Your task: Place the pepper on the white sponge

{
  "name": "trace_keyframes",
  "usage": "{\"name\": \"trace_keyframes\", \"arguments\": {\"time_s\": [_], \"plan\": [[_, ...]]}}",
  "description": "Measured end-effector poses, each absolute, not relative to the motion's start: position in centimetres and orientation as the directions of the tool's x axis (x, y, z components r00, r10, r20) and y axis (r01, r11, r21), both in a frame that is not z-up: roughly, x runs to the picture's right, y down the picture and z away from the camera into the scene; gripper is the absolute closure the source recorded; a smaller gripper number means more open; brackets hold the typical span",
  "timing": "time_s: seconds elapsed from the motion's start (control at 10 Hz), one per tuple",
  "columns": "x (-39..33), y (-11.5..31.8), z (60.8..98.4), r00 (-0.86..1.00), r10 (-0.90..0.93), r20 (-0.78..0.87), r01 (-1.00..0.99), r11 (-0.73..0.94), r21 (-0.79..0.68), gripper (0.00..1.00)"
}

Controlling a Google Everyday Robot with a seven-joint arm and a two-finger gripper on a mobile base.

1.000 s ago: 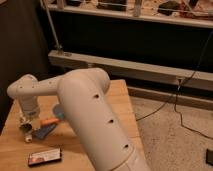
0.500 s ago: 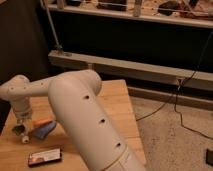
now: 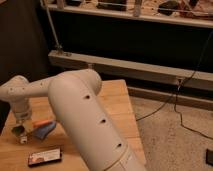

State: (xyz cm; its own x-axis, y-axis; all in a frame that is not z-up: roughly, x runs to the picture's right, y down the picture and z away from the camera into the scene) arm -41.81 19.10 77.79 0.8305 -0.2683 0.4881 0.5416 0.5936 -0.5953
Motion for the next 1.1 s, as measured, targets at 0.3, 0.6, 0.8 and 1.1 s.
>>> {"name": "trace_keyframes", "arguments": {"time_s": [0.3,0.6,0.8,1.1], "plan": [[-40.8,19.4,77.7,0.845,-0.259,0.468,0.521,0.600,-0.607,0.78],[-40.3,19.9,77.7,0.850,-0.258,0.459,0.513,0.599,-0.615,0.78],[-39.9,20.3,78.0,0.853,-0.260,0.453,0.511,0.594,-0.622,0.77],[-39.4,20.7,78.5,0.861,-0.258,0.439,0.500,0.593,-0.632,0.49]]}}
